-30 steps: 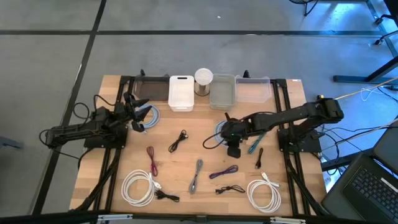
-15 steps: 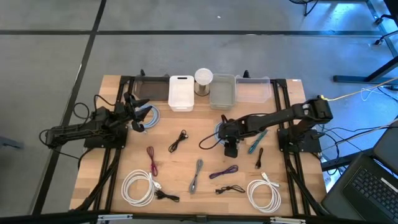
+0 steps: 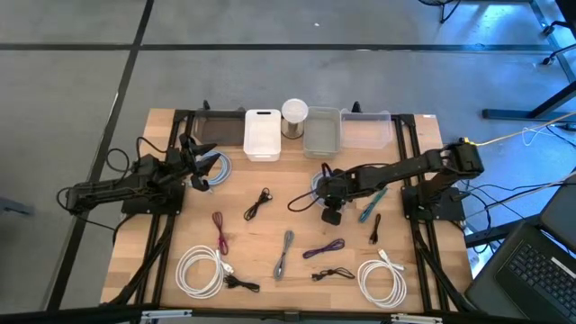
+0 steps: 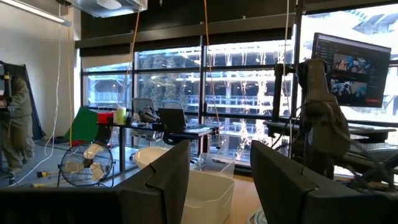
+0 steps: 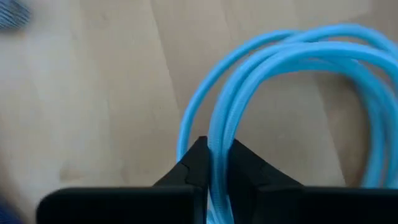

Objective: Pick & Place USB Port
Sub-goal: Put the blue HDMI cable into the white bin

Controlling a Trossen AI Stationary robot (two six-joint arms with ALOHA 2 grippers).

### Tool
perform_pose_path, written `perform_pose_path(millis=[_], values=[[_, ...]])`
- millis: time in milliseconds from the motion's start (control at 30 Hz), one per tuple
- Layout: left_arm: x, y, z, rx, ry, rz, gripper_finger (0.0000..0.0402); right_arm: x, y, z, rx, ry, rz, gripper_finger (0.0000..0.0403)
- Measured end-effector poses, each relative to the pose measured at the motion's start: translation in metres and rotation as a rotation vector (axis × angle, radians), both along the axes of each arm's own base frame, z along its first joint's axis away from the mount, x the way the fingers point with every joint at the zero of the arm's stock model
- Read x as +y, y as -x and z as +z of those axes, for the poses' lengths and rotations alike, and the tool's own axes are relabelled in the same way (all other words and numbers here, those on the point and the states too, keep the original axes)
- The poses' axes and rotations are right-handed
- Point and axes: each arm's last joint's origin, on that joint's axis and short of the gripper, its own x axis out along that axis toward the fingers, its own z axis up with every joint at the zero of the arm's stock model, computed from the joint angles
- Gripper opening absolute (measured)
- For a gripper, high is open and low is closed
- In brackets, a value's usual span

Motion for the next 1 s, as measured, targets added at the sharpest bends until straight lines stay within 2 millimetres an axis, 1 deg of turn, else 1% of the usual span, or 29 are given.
perform_pose_path(millis=[100, 233, 400, 467, 567, 633, 767, 1000], values=[[0.000, 0.000, 0.000, 0.000, 0.001, 0.000, 0.0160, 0.000, 0.006, 0.020, -0.050, -0.026, -0.023, 0.0030], [0.000, 0.000, 0.000, 0.000, 0.001, 0.000, 0.0160, 0.005, 0.017, 0.062, -0.148, -0.014, -0.016, 0.0030], [0.000, 0.000, 0.000, -0.015, 0.027, -0.009, 0.0160, 0.009, 0.030, 0.117, -0.356, 0.090, 0.038, 0.0030], [0.000, 0.000, 0.001, -0.040, 0.064, -0.022, 0.0160, 0.009, 0.034, 0.134, -0.432, 0.158, 0.066, 0.0030], [0.000, 0.000, 0.001, -0.058, 0.105, -0.044, 0.0160, 0.008, 0.037, 0.154, -0.555, 0.269, 0.106, 0.0030], [0.000, -0.001, 0.001, -0.061, 0.120, -0.063, 0.0160, 0.008, 0.037, 0.163, -0.622, 0.329, 0.138, 0.0030], [0.000, -0.003, 0.002, -0.073, 0.139, -0.090, 0.0160, 0.005, 0.032, 0.174, -0.726, 0.417, 0.190, 0.0030], [0.000, -0.012, 0.010, -0.120, 0.122, -0.157, 0.0160, -0.001, 0.026, 0.188, -0.860, 0.480, 0.181, 0.0030]])
